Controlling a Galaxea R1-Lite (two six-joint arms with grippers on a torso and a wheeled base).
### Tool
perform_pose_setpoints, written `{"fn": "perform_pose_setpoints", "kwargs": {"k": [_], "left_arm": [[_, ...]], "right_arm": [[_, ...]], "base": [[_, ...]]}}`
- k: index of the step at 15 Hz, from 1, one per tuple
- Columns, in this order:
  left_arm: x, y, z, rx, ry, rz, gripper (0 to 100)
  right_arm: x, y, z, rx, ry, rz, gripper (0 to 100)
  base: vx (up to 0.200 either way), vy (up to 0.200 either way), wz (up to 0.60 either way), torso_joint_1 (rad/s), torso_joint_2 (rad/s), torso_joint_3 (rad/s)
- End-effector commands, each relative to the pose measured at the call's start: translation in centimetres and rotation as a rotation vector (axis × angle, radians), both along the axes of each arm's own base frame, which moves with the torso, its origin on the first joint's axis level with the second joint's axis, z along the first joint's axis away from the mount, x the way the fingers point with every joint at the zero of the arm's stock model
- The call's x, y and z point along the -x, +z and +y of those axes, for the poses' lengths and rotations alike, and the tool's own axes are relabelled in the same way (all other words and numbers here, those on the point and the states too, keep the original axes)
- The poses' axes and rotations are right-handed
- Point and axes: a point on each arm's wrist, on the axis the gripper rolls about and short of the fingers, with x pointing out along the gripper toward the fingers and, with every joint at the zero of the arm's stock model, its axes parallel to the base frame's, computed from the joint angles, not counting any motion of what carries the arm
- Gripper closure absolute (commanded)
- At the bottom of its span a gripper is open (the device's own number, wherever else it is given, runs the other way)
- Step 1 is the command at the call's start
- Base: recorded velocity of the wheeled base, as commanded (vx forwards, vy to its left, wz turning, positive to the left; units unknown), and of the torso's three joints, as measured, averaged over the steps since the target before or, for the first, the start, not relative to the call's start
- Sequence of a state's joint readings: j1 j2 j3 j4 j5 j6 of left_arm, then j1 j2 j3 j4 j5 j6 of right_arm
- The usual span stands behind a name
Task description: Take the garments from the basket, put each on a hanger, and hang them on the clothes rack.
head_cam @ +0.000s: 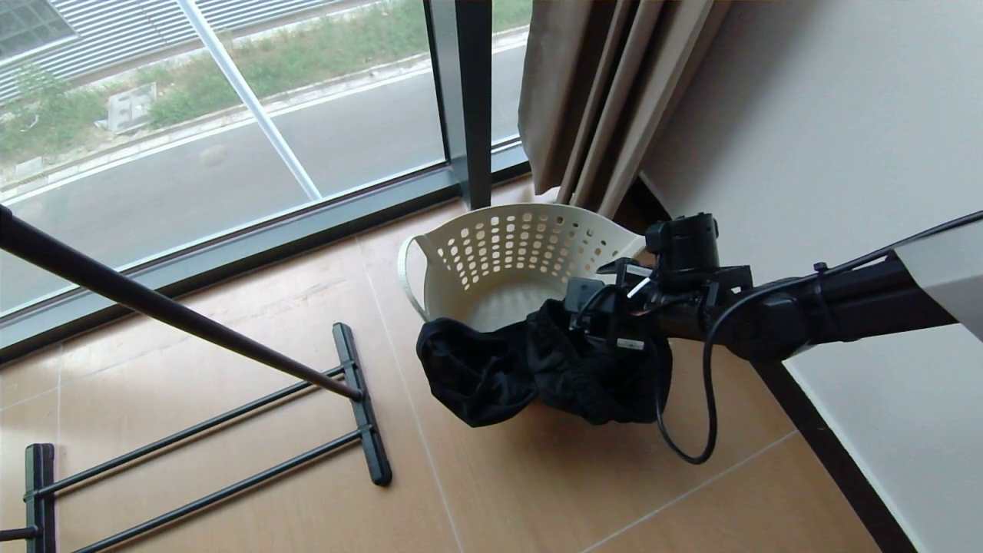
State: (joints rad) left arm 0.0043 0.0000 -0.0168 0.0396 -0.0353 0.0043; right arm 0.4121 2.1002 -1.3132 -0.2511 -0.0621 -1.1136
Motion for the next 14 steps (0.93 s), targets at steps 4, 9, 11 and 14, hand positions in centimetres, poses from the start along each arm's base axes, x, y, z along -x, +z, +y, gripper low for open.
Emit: {"fn": "perform_pose_setpoints", "kwargs": {"k": [4, 9, 11, 14], "left_arm": [[0.0, 0.0, 0.0, 0.000, 0.000, 0.000, 0], [0.0, 0.0, 0.0, 0.000, 0.000, 0.000, 0], [0.0, 0.0, 0.0, 0.000, 0.000, 0.000, 0], [0.0, 0.0, 0.0, 0.000, 0.000, 0.000, 0]], "right_arm": [[-2.1, -1.9, 1.2, 0.016, -0.012, 0.006, 0], [-3.9, -1.4, 2.7, 0.022, -0.014, -0.066, 0], [-4.3, -1.2, 3.3, 0.024, -0.002, -0.091, 0], [-4.4, -1.9, 4.4, 0.026, 0.016, -0.084, 0]], "base": [[0.000, 0.000, 0.00, 0.000, 0.00, 0.000], [0.000, 0.000, 0.00, 0.000, 0.00, 0.000], [0.000, 0.000, 0.00, 0.000, 0.00, 0.000], [0.000, 0.000, 0.00, 0.000, 0.00, 0.000]]}}
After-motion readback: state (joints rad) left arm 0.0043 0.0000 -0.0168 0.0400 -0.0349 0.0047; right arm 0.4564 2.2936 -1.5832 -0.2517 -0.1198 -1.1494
